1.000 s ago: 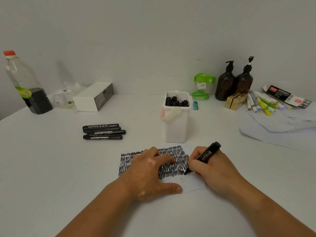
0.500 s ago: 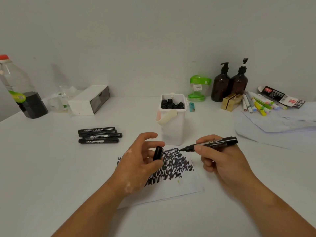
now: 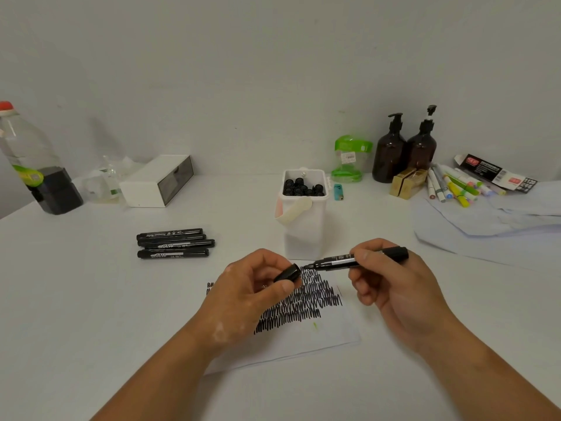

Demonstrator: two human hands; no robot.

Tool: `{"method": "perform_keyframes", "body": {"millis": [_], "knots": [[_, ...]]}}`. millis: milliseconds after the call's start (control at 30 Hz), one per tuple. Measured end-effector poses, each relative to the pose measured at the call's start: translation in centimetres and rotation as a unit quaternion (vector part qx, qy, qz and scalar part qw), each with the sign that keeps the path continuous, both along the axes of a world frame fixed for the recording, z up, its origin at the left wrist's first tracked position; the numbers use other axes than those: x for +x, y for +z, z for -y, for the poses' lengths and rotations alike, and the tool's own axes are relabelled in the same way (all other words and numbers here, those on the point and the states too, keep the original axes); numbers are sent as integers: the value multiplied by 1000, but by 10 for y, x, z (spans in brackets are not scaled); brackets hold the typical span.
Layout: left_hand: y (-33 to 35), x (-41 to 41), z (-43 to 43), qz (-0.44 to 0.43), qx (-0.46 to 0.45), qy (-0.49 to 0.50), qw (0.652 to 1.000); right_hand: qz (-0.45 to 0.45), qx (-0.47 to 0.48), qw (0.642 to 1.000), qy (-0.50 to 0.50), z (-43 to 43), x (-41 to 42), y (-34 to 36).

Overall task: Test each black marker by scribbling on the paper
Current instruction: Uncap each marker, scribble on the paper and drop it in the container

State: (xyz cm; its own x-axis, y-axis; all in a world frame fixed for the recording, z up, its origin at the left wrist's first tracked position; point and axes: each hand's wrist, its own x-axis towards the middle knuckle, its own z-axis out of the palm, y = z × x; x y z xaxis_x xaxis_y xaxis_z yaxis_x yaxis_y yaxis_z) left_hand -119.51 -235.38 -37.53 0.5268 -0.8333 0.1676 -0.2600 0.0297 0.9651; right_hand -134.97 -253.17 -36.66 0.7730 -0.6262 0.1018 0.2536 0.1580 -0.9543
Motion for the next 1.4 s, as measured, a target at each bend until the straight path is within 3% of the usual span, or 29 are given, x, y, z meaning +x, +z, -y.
{"method": "perform_keyframes", "body": {"millis": [300, 667, 1233, 1400], "knots": [[-4, 0, 0, 2, -21, -43, 999, -56, -79, 993, 66, -6, -1, -2], [-10, -11, 11, -172, -80, -26, 981, -60, -124, 987, 83, -22, 6, -4], [-8, -16, 9, -120, -88, -47, 988, -30, -104, 991, 73, -22, 8, 1], [-7, -15, 8, -125, -134, -102, 978, -35, -34, 997, 58, -14, 7, 2]]}}
